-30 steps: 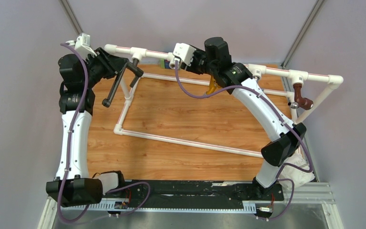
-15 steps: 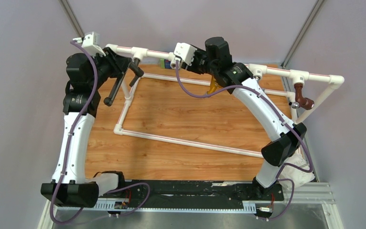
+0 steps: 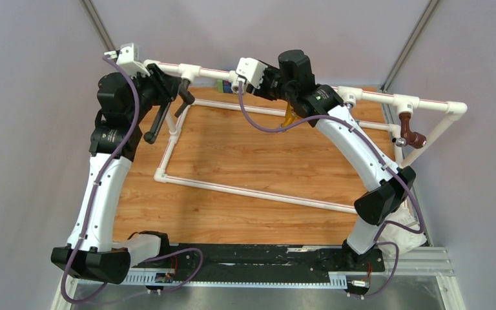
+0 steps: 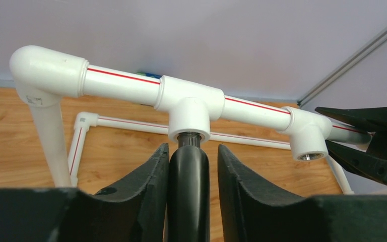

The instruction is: Install the water faucets

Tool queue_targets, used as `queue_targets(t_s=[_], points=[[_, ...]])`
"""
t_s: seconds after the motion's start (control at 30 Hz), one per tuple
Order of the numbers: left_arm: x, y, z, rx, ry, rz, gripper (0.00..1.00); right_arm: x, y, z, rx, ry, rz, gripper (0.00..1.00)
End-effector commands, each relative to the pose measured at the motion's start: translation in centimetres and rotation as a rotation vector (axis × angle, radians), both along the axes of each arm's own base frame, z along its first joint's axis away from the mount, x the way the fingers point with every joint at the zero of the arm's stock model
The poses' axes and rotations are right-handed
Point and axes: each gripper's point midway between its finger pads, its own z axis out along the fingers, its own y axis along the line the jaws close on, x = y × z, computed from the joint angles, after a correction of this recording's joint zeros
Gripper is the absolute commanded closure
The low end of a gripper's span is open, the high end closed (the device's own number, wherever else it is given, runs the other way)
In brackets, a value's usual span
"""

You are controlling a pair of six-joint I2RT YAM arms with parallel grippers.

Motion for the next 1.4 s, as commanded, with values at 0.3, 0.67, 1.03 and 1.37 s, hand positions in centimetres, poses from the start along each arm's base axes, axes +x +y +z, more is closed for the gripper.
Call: queue_targets(t_s=[0.3,0.67,1.03,1.37], points=[[-5.8,-11.8,0.3,0.019,0.046,-0.48,0.66,-2.2,4.2,-3.4,0.074,0.153,0.085,0.92],[-4.1,-4.7,2.7,0.3,-0.006,-0.138,0.23,-2.3,4.1,-3.3,0.072,0.149,0.085,0.92],[-1.1,-2.0,1.4,0.388,0.033,0.003,0.23,-2.4,4.1,-3.4,0.07,0.149,0.087,0.92],[0.7,0.1,-1.0,0.291,0.127,0.016,0.27,-2.3,3.9,-3.6,0.063,0.146,0.087,0.92]])
